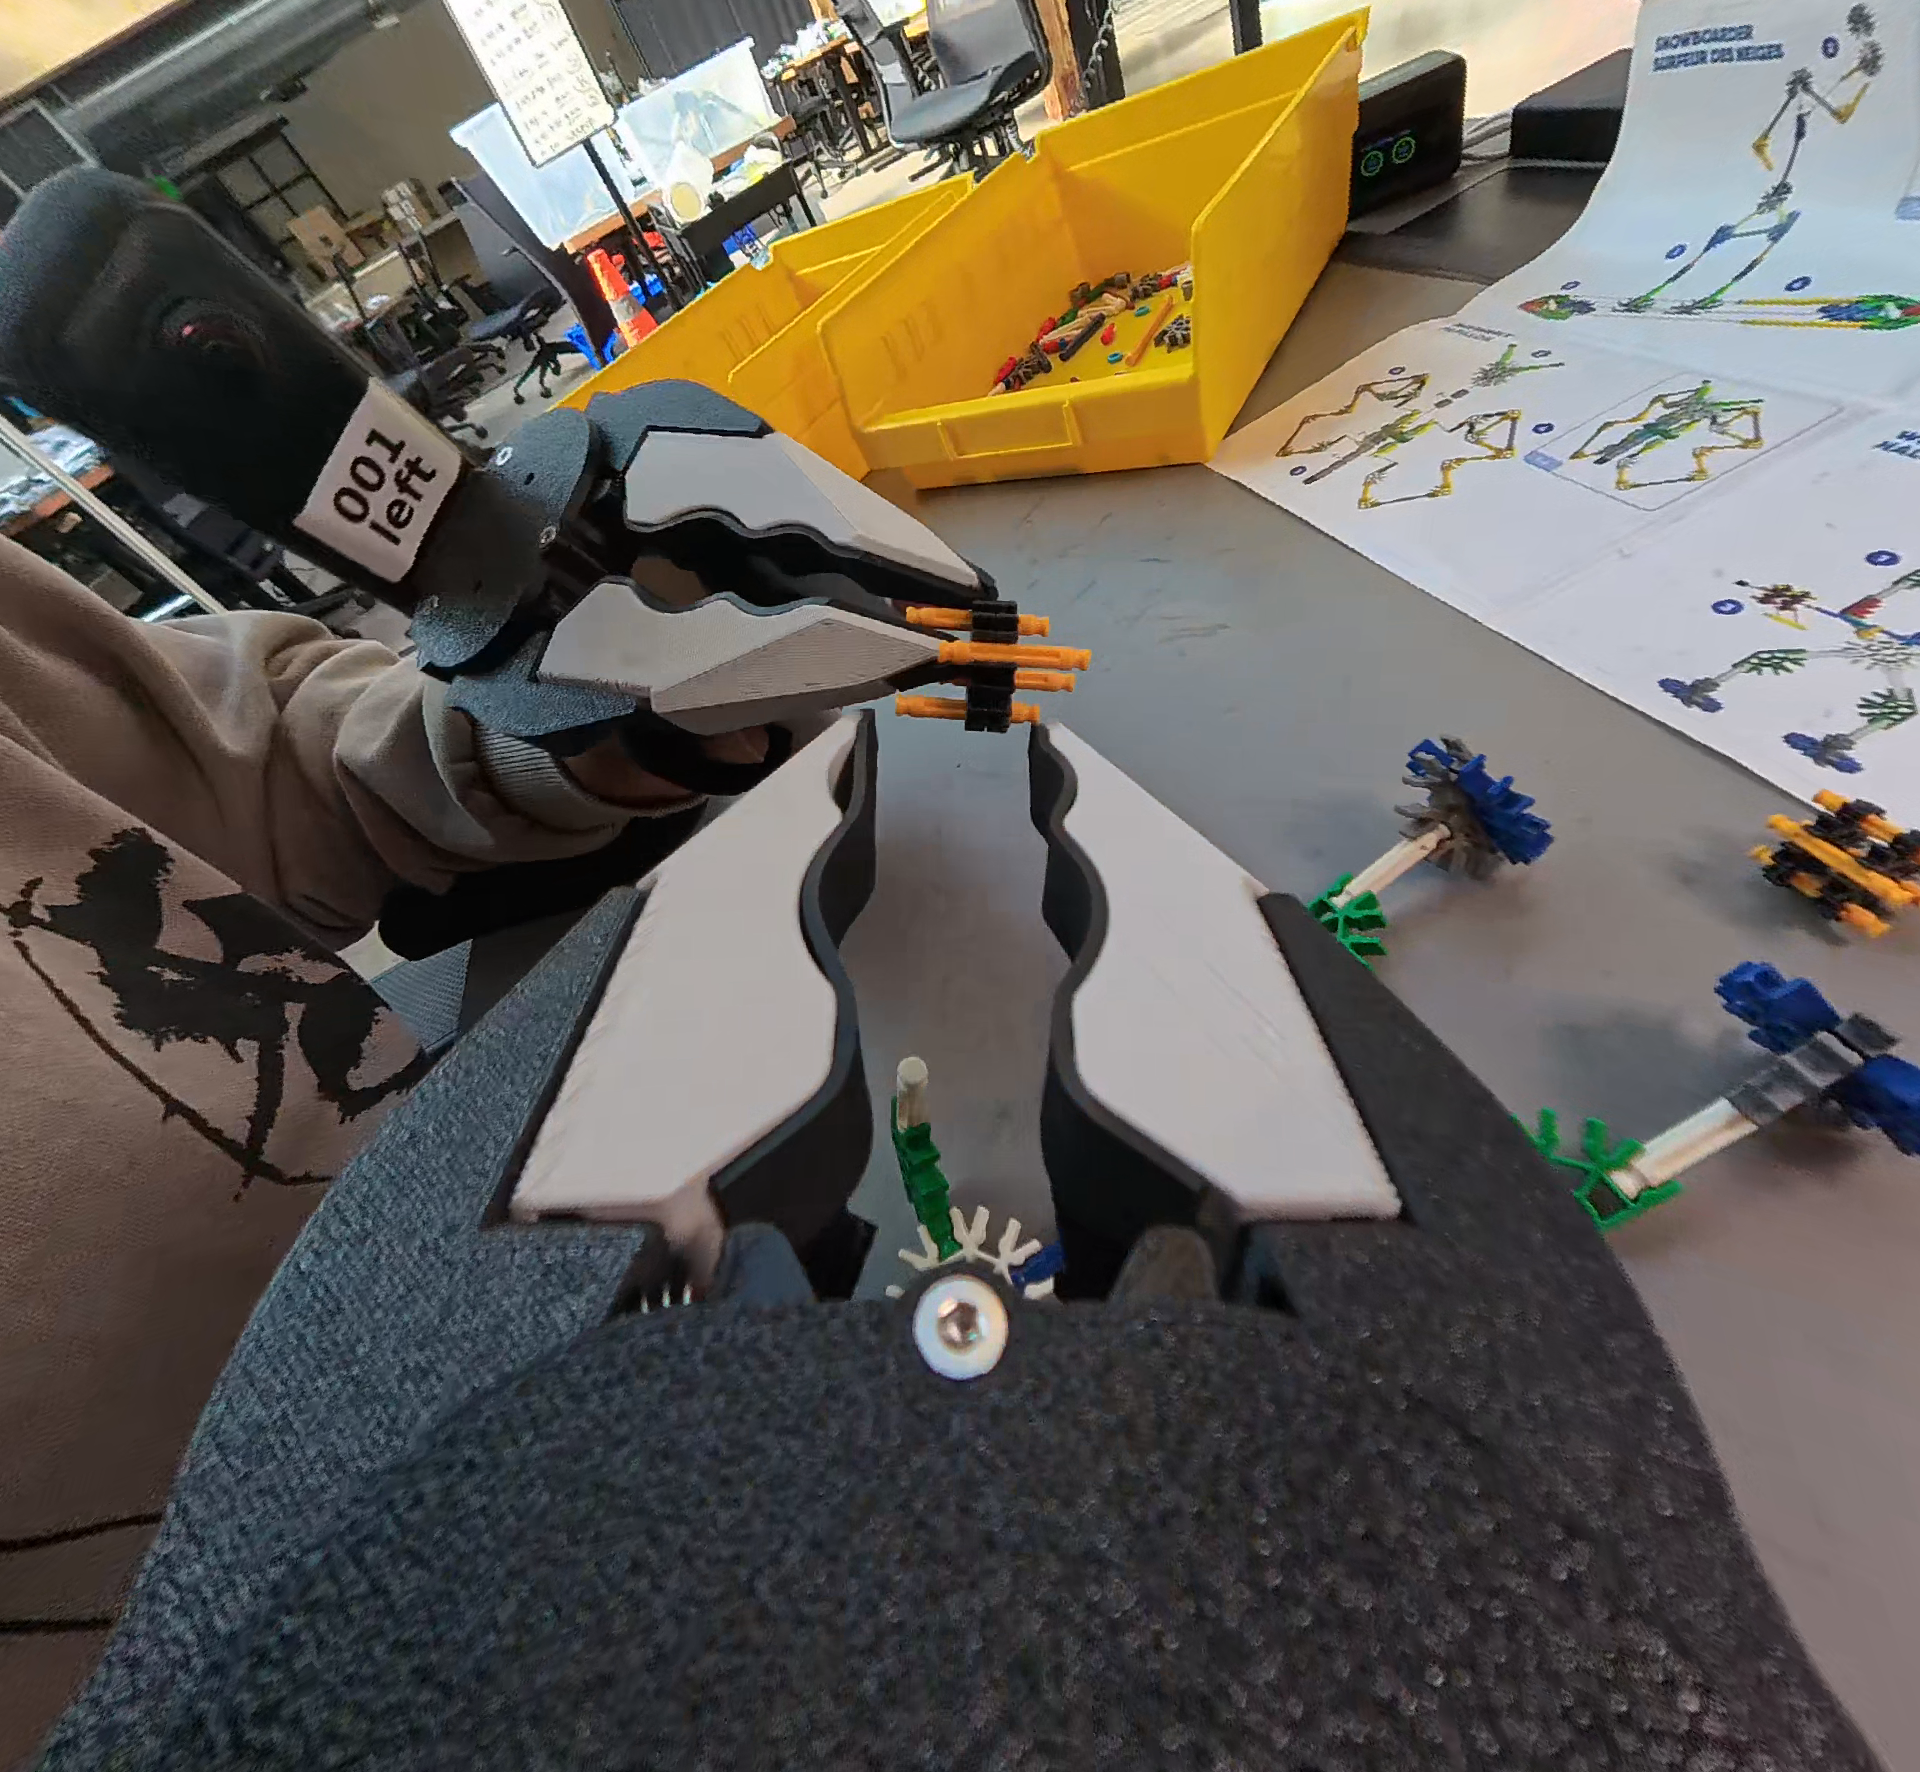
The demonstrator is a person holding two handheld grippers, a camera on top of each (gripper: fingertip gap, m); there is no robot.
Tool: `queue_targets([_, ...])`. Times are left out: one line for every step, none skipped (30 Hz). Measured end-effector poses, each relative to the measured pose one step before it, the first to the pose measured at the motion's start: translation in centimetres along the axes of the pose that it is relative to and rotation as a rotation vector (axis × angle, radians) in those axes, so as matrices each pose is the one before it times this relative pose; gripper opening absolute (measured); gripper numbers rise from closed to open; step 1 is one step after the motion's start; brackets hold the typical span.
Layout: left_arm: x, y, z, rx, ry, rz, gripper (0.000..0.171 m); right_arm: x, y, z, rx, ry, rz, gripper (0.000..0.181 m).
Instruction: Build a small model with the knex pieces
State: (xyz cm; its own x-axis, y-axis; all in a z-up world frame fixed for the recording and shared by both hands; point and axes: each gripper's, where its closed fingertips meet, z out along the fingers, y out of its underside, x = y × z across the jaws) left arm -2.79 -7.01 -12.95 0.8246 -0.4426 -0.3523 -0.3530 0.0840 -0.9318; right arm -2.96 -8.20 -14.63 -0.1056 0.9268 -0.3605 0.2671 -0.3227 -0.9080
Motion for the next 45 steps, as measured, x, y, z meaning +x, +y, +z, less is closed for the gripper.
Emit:
queue_targets([0.072,-0.061,0.033,-0.00107,-0.0113,0.0324,0.007,0.219,-0.073,-0.047,0.0111,0.0056,0.0082,0.024])
queue_targets([0.010,-0.050,-0.002,-0.00096,-0.0143,0.0301,0.007,-0.013,-0.117,-0.032,0.0119,-0.0104,0.0146,0.024])
queue_targets([-0.006,-0.090,-0.044,0.00366,-0.0133,0.0316,0.007,-0.067,-0.125,-0.024,0.0111,-0.0102,0.0083,0.024])
queue_targets([0.004,-0.109,-0.073,0.00455,-0.0076,0.0278,0.007,-0.107,-0.035,0.002,0.0045,-0.0061,-0.0041,0.024])
queue_targets([0.011,-0.063,-0.072,0.00261,-0.0068,0.0236,0.007,-0.076,-0.029,0.009,0.0013,-0.0028,-0.0094,0.024])
queue_targets([0.008,-0.078,-0.073,0.00337,-0.0087,0.0223,0.007,-0.074,-0.058,-0.014,0.0018,-0.0035,-0.0099,0.024])
queue_targets([0.003,-0.048,-0.038,0.00066,-0.0099,0.0253,0.007,-0.023,-0.022,-0.004,0.0003,-0.0008,-0.0071,0.024])
queue_targets([0.022,-0.025,-0.022,-0.00161,-0.0100,0.0271,0.007,-0.022,-0.003,0.012,0.0016,-0.0018,-0.0072,0.024])
queue_targets([0.009,-0.063,-0.031,0.00233,-0.0100,0.0263,0.007,-0.038,-0.028,-0.008,0.0056,-0.0039,-0.0059,0.024])
queue_targets([0.016,-0.067,-0.030,0.00285,-0.0062,0.0204,0.007,-0.048,-0.025,-0.026,0.0042,-0.0040,-0.0105,0.024])
queue_targets([0.055,-0.073,-0.050,0.00430,0.0005,0.0130,0.007,-0.062,0.020,-0.010,-0.0003,-0.0054,-0.0198,0.024])
queue_targets([0.090,-0.053,-0.054,0.00432,0.0054,0.0089,0.007,-0.061,0.061,-0.019,-0.0065,-0.0066,-0.0246,0.024])
queue_targets([0.117,-0.059,-0.067,0.00731,0.0062,0.0095,0.007,-0.062,0.043,-0.026,-0.0062,-0.0051,-0.0310,0.024])
queue_targets([0.138,-0.004,-0.065,0.00626,0.0109,0.0061,0.007,0.021,0.070,-0.044,-0.0072,0.0010,-0.0347,0.024])
queue_targets([0.162,0.080,-0.047,0.00371,0.0172,-0.0079,0.009,0.102,0.058,-0.105,-0.0065,0.0065,-0.0400,0.023])
queue_targets([0.111,0.174,-0.068,-0.00078,0.0234,-0.0428,0.010,0.126,-0.011,-0.170,-0.0043,0.0078,-0.0411,0.017])
queue_targets([0.226,0.008,-0.119,0.01228,0.0415,-0.0769,0.011,0.147,0.025,-0.179,-0.0093,0.0057,-0.0410,0.012])
queue_targets([0.304,0.011,-0.108,0.01222,0.0544,-0.1003,0.012,0.238,0.062,-0.130,-0.0139,0.0124,-0.0375,0.012])
queue_targets([0.079,0.141,-0.033,0.00119,0.0434,-0.1076,0.013,0.124,0.103,-0.076,-0.0188,0.0103,-0.0422,0.012])
queue_targets([-0.100,0.175,0.049,-0.00374,0.0272,-0.0853,0.016,0.128,0.126,-0.023,-0.0187,0.0139,-0.0404,0.012])
queue_targets([-0.044,0.236,0.093,-0.00741,0.0265,-0.0606,0.018,0.114,0.083,-0.019,-0.0089,0.0152,-0.0350,0.012])
queue_targets([-0.041,0.145,0.087,-0.00034,0.0228,-0.0535,0.020,0.071,0.152,0.002,-0.0079,0.0103,-0.0262,0.012])
queue_targets([-0.028,0.096,0.033,0.00113,0.0215,-0.0519,0.021,0.100,0.208,0.021,-0.0084,0.0103,-0.0151,0.012])
queue_targets([-0.143,0.085,0.026,-0.00067,0.0117,-0.0485,0.024,0.111,0.303,0.040,-0.0134,0.0108,-0.0124,0.012])
queue_targets([-0.171,0.186,0.031,-0.00840,0.0083,-0.0406,0.027,0.009,0.291,0.073,-0.0124,0.0071,-0.0169,0.012])
queue_targets([-0.143,0.208,0.062,-0.01085,0.0053,-0.0291,0.031,-0.077,0.225,0.093,-0.0121,0.0055,-0.0183,0.012])
queue_targets([-0.010,0.178,0.098,-0.01087,0.0054,-0.0104,0.033,-0.200,0.083,0.125,-0.0075,0.0005,-0.0194,0.012])
queue_targets([0.108,0.229,0.132,-0.01402,0.0042,0.0080,0.034,-0.248,-0.019,0.117,-0.0024,-0.0006,-0.0193,0.012])
queue_targets([0.154,0.274,0.164,-0.01725,-0.0009,0.0239,0.034,-0.234,-0.052,0.106,-0.0019,0.0000,-0.0211,0.012])
queue_targets([0.189,0.201,0.104,-0.01309,-0.0025,0.0361,0.031,-0.020,0.127,0.076,-0.0117,0.0129,-0.0295,0.012])
queue_targets([0.301,0.039,-0.025,-0.00462,0.0034,0.0394,0.024,-0.111,0.098,0.025,-0.0060,0.0036,-0.0345,0.012])
queue_targets([0.172,0.069,-0.041,-0.01069,-0.0024,0.0361,0.020,-0.122,0.068,0.000,-0.0042,-0.0011,-0.0132,0.012])
queue_targets([0.028,0.099,-0.032,-0.01402,-0.0062,0.0329,0.019,-0.049,0.033,-0.004,-0.0019,-0.0005,-0.0001,0.012])
queue_targets([-0.006,0.097,-0.038,-0.01323,-0.0035,0.0216,0.018,-0.012,0.074,-0.021,-0.0046,-0.0014,0.0002,0.013])
queue_targets([0.006,-0.011,-0.050,-0.00439,0.0012,0.0061,0.018,0.029,0.049,-0.031,-0.0020,0.0004,-0.0015,0.014])
queue_targets([0.046,0.010,-0.041,-0.00440,0.0070,-0.0017,0.018,0.120,0.012,-0.026,-0.0006,0.0060,0.0034,0.019])
queue_targets([0.143,0.110,-0.029,-0.00766,0.0139,-0.0037,0.017,0.188,0.083,-0.028,-0.0052,0.0077,0.0003,0.026])
queue_targets([0.142,0.090,-0.037,-0.00363,0.0120,-0.0030,0.017,0.172,0.031,-0.052,-0.0009,0.0073,-0.0039,0.034])
queue_targets([0.213,0.094,-0.011,-0.00321,0.0141,-0.0034,0.017,0.087,0.017,-0.067,-0.0005,0.0034,-0.0112,0.040])
queue_targets([0.315,0.140,0.007,-0.00933,0.0215,-0.0016,0.017,-0.105,0.037,-0.089,-0.0005,-0.0052,-0.0294,0.045])
queue_targets([0.322,0.131,0.041,-0.00865,0.0211,-0.0015,0.017,-0.319,-0.043,-0.115,0.0055,-0.0121,-0.0467,0.045])
queue_targets([0.466,0.139,0.067,-0.00778,0.0291,-0.0022,0.017,-0.517,-0.149,-0.118,0.0115,-0.0192,-0.0561,0.044])
queue_targets([0.488,0.075,0.080,-0.00196,0.0287,-0.0030,0.017,-0.608,-0.102,-0.090,0.0076,-0.0233,-0.0593,0.041])
queue_targets([0.454,0.081,0.081,-0.00152,0.0276,-0.0016,0.017,-0.523,-0.073,-0.066,0.0048,-0.0211,-0.0458,0.039])
queue_targets([0.209,0.079,0.079,-0.00186,0.0120,-0.0023,0.017,-0.565,0.058,-0.034,-0.0019,-0.0318,-0.0201,0.031])
